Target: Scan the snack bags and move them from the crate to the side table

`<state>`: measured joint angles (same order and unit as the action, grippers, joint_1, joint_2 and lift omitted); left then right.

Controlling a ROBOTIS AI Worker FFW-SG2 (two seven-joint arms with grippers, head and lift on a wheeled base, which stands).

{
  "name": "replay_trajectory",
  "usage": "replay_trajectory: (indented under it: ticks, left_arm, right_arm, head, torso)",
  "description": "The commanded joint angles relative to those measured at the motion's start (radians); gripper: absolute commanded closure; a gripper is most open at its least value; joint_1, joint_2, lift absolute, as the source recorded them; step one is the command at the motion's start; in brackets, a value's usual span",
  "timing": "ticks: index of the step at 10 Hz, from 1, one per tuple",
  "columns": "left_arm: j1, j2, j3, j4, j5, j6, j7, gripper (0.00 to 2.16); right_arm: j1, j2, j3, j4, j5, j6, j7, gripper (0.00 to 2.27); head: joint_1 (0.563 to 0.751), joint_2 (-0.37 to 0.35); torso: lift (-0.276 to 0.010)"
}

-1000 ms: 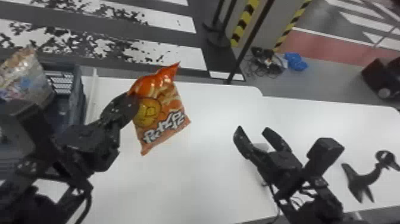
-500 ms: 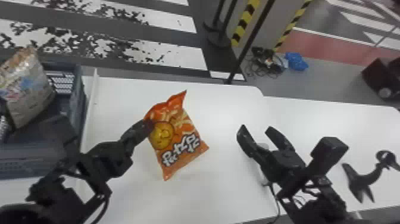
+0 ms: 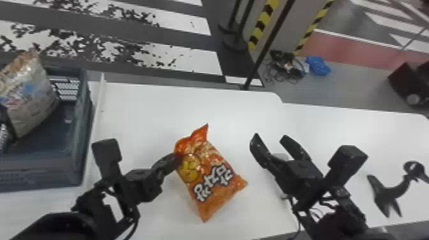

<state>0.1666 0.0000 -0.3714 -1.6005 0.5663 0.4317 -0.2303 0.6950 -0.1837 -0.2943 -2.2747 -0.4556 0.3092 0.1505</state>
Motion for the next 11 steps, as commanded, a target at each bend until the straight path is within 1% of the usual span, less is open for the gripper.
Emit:
replay_trajectory:
  ticks: [1,2,3,4,5,6,7,8,9,10,11]
  left_arm:
    - [-0.015,-0.003,-0.026,0.024,-0.026,-0.021,0.0,1.89]
    - [-0.022,-0.003,-0.027,0.027,-0.028,-0.018,-0.004,1.83]
    - [-0.024,-0.003,-0.04,0.024,-0.049,-0.018,-0.011,0.62]
    - [-0.024,-0.003,-0.057,0.013,-0.115,-0.031,0.011,0.0]
    - [-0.024,-0.003,-0.113,-0.006,-0.246,-0.089,0.085,0.02]
    - [-0.024,-0.003,-0.152,-0.007,-0.296,-0.172,0.149,0.04]
    - [-0.024,-0.003,-0.152,-0.009,-0.304,-0.175,0.151,0.07]
    - [-0.021,-0.003,-0.167,-0.029,-0.359,-0.187,0.198,0.07]
    - [-0.006,-0.003,-0.172,-0.055,-0.382,-0.23,0.236,0.07]
    - [0.01,0.017,-0.17,-0.096,-0.407,-0.245,0.273,0.07]
    - [0.037,0.041,-0.162,-0.154,-0.453,-0.251,0.298,0.07]
  right_arm:
    - [0.001,0.001,0.004,0.0,0.0,0.0,0.001,0.14]
    - [0.001,0.003,0.009,0.0,0.002,0.0,0.001,0.14]
    - [0.0,0.003,0.011,-0.002,0.005,0.0,0.001,0.14]
    - [-0.002,0.004,0.017,-0.003,0.008,0.0,0.001,0.14]
    - [-0.003,0.004,0.017,-0.003,0.009,0.0,0.001,0.14]
    - [-0.002,0.004,0.017,-0.003,0.009,0.0,0.001,0.14]
    - [-0.002,0.006,0.018,-0.003,0.009,0.0,0.001,0.14]
    - [-0.002,0.004,0.018,-0.003,0.011,0.0,0.001,0.14]
    - [-0.002,0.006,0.018,-0.003,0.011,0.0,0.003,0.14]
    - [-0.002,0.004,0.018,-0.002,0.011,0.0,0.003,0.14]
    - [-0.003,0.004,0.017,0.0,0.009,0.0,0.003,0.14]
  head:
    - [0.695,-0.35]
    - [0.695,-0.35]
    - [0.695,-0.35]
    - [0.695,-0.35]
    - [0.695,-0.35]
    - [0.695,-0.35]
    - [0.695,-0.35]
    - [0.695,-0.35]
    - [0.695,-0.35]
    - [0.695,-0.35]
    - [0.695,-0.35]
  torso:
    - [-0.087]
    - [-0.087]
    - [-0.087]
    - [-0.087]
    - [-0.087]
    - [-0.087]
    - [-0.087]
    - [-0.087]
    - [-0.087]
    - [-0.087]
    - [-0.087]
